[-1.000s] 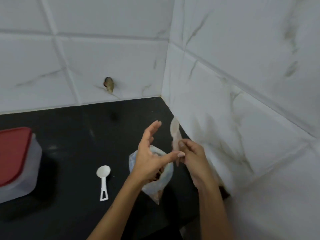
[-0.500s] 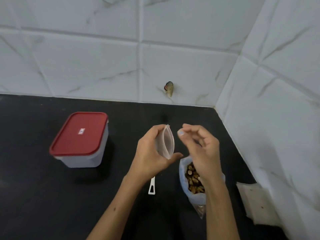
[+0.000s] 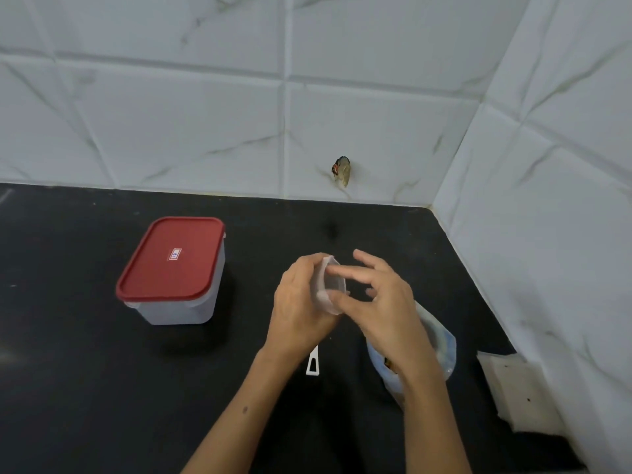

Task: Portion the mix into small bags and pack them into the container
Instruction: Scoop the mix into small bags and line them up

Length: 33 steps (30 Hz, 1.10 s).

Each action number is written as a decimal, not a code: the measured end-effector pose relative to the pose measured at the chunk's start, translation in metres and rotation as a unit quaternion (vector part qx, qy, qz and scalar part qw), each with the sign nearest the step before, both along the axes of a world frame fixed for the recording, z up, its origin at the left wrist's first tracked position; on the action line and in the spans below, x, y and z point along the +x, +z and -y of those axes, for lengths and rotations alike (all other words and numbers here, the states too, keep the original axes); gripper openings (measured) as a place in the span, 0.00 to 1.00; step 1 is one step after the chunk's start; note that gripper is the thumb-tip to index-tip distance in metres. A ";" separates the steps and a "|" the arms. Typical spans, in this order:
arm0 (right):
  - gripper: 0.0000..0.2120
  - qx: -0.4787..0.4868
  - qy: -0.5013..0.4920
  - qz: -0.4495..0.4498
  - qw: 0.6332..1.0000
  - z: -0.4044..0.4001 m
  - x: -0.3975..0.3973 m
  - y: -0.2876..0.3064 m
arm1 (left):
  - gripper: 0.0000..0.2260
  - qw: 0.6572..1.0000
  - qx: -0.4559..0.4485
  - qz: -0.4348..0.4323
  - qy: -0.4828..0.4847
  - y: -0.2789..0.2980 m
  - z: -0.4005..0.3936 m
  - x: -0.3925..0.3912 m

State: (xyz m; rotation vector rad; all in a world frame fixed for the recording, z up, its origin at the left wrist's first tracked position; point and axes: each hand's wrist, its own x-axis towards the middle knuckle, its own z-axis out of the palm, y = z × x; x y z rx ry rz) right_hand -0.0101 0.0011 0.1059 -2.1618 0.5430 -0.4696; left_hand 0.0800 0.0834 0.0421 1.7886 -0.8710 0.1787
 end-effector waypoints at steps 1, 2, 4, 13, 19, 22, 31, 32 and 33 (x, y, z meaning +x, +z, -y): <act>0.11 0.058 -0.008 0.055 0.997 -0.002 0.000 0.001 | 0.21 1.000 -0.015 -0.007 0.009 -0.001 -0.001 0.001; 0.07 0.120 -0.031 0.117 0.985 -0.002 0.000 0.002 | 0.20 1.000 -0.023 -0.011 0.018 0.000 -0.002 0.002; 0.03 0.166 -0.098 0.161 0.968 0.000 0.003 -0.002 | 0.23 0.999 -0.021 -0.011 0.036 -0.001 -0.007 0.006; 0.19 -0.033 -0.134 -0.358 0.924 -0.029 0.045 -0.096 | 0.26 0.997 -0.013 -0.037 0.068 -0.008 -0.018 0.022; 0.07 -0.022 -0.131 -0.291 0.947 -0.023 0.042 -0.081 | 0.25 0.997 -0.027 -0.051 0.044 -0.012 -0.012 0.025; 0.05 0.007 -0.170 -0.162 0.972 0.002 0.017 -0.050 | 0.24 0.996 -0.029 -0.082 0.022 -0.014 -0.003 0.020; 0.14 -0.045 -0.326 -0.293 0.897 0.063 -0.055 -0.028 | 0.27 0.971 0.086 -0.191 -0.112 -0.034 0.036 -0.008; 0.15 -0.047 -0.331 -0.311 0.890 0.066 -0.056 -0.031 | 0.27 0.968 0.098 -0.198 -0.121 -0.037 0.040 -0.010; 0.16 -0.048 -0.334 -0.327 0.883 0.068 -0.056 -0.034 | 0.27 0.965 0.107 -0.203 -0.129 -0.040 0.044 -0.013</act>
